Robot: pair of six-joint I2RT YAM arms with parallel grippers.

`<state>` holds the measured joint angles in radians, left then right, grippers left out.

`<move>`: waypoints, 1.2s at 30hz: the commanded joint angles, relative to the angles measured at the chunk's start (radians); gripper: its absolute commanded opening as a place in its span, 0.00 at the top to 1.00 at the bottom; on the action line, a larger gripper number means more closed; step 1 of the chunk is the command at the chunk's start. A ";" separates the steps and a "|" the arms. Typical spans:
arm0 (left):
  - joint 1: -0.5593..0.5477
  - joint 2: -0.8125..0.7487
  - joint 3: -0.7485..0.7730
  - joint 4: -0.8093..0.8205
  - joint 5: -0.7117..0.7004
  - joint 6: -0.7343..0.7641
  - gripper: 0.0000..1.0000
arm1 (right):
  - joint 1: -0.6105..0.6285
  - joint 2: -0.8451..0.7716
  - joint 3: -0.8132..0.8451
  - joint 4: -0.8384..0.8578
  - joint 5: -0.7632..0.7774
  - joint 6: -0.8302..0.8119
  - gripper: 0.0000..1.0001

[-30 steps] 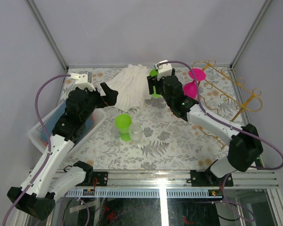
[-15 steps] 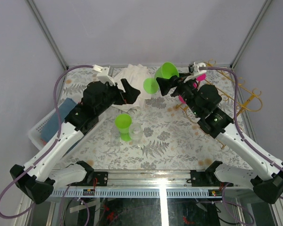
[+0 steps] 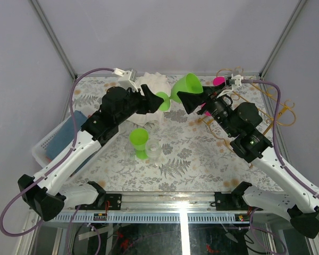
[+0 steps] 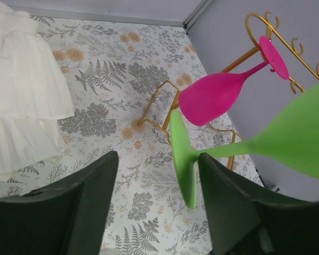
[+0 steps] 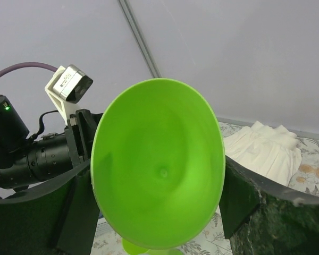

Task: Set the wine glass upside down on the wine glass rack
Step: Pick up the wine glass at the center of the board.

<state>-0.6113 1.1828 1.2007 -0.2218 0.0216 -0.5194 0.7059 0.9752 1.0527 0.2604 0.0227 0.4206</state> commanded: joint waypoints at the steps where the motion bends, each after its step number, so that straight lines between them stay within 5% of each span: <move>1: -0.006 0.016 0.042 0.089 0.050 -0.007 0.47 | 0.004 -0.034 -0.007 0.082 -0.040 0.048 0.24; 10: -0.006 -0.007 0.033 0.083 0.048 0.001 0.99 | 0.004 -0.053 -0.036 0.060 -0.013 -0.014 0.17; 19: -0.007 -0.029 0.024 0.050 0.030 0.072 1.00 | 0.004 -0.104 -0.010 -0.109 0.029 -0.059 0.00; 27: -0.012 -0.025 0.067 -0.043 0.013 0.219 1.00 | 0.004 -0.180 0.067 -0.454 -0.024 -0.161 0.00; 36: -0.247 -0.029 0.082 -0.107 -0.196 0.480 1.00 | 0.004 -0.145 0.245 -0.903 -0.083 -0.180 0.04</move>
<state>-0.7658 1.1671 1.2552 -0.3145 -0.0708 -0.2020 0.7097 0.8230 1.2369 -0.4274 -0.0116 0.2653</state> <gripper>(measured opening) 0.010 0.980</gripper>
